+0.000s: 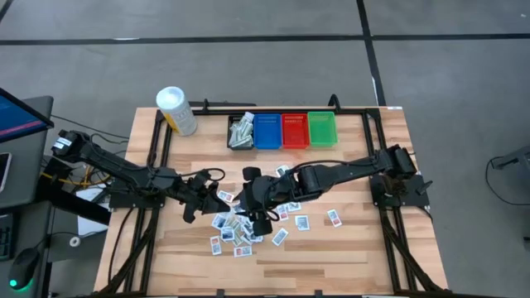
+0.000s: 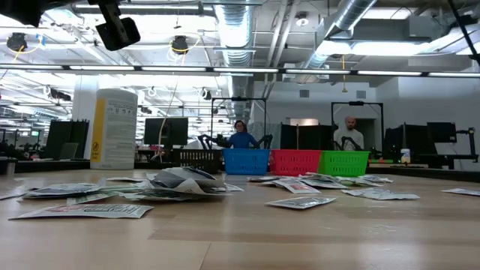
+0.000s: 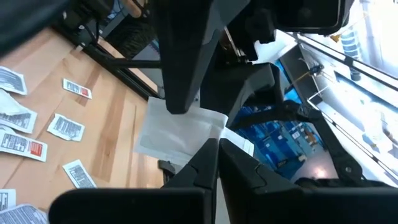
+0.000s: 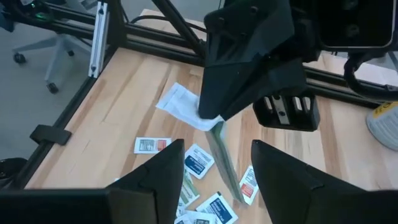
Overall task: Pick & Place First Aid Supplies
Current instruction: Put the green bandage pack in the black bin
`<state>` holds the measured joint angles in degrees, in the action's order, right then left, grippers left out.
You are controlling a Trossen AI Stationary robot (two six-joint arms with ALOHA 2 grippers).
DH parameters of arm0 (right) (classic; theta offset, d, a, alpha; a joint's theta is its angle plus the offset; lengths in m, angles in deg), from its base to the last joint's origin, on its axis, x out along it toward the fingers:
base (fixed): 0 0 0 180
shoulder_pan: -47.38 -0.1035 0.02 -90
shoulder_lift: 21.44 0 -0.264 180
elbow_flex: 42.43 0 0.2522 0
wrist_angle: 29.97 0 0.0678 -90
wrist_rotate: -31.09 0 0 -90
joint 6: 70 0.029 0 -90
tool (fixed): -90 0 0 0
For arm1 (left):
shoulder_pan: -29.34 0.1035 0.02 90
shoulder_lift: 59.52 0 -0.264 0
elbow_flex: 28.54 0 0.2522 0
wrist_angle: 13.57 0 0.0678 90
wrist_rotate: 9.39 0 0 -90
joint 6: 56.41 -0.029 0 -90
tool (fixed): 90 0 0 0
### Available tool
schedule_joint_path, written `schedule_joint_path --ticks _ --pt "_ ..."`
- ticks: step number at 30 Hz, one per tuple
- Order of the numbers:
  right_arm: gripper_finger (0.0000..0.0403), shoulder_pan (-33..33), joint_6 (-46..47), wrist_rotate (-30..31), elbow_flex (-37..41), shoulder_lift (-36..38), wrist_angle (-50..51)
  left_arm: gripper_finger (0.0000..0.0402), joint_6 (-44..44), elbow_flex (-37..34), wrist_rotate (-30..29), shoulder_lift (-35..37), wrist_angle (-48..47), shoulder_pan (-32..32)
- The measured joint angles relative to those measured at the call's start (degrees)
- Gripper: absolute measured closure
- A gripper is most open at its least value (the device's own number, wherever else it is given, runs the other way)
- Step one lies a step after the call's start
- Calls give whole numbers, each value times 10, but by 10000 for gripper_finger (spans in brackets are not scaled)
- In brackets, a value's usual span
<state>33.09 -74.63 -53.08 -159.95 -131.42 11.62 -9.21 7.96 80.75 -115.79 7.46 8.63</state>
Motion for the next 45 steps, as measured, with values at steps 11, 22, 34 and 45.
schedule_joint_path --ticks 11,22,34,45 --pt "291 1 1 0 0 0 0 387 -1 0 -1 0 5 0" --pt "395 2 1 -15 0 0 1 387 -2 0 -1 0 13 0" --pt "402 2 2 -18 0 0 5 377 -122 -1 -50 1 76 0" --pt "403 4 27 -14 0 0 25 331 -196 -1 -14 28 111 0"
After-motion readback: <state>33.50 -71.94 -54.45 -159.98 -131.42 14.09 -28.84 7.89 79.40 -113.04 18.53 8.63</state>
